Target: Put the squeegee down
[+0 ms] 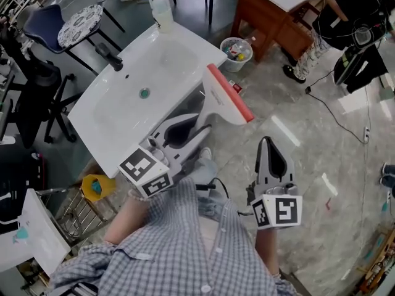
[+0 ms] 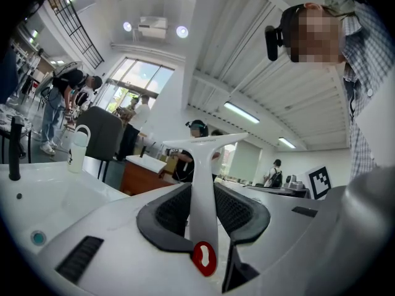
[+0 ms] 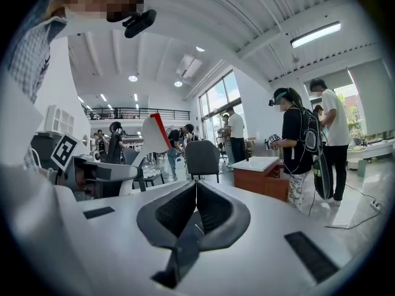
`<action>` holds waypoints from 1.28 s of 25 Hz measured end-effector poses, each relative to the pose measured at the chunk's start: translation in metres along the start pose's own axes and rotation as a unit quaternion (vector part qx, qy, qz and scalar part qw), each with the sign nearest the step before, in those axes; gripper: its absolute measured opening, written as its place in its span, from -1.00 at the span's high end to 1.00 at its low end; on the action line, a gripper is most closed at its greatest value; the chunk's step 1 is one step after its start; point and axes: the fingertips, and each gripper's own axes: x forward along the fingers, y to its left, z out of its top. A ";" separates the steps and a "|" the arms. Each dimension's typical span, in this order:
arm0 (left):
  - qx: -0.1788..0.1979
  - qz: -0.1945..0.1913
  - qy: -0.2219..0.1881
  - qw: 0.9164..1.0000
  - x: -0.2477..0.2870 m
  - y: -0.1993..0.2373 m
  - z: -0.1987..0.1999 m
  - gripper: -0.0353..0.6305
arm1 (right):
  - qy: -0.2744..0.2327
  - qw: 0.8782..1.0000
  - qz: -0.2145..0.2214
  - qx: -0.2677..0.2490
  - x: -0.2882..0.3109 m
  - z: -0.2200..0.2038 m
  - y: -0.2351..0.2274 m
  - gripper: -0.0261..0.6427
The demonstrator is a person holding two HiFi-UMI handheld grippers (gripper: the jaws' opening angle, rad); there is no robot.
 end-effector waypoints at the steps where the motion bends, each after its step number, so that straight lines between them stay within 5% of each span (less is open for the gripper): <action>1: -0.001 0.000 0.001 1.000 0.003 0.004 0.000 0.55 | 0.000 1.000 0.000 0.000 0.005 0.001 -0.002 0.89; 18: 0.002 0.008 0.024 1.000 0.072 0.076 0.011 0.55 | 0.022 1.000 0.003 -0.013 0.097 0.015 -0.051 0.89; 32: 0.000 0.039 0.005 0.999 0.094 0.150 0.032 0.55 | 0.021 0.999 0.031 -0.034 0.177 0.028 -0.059 0.89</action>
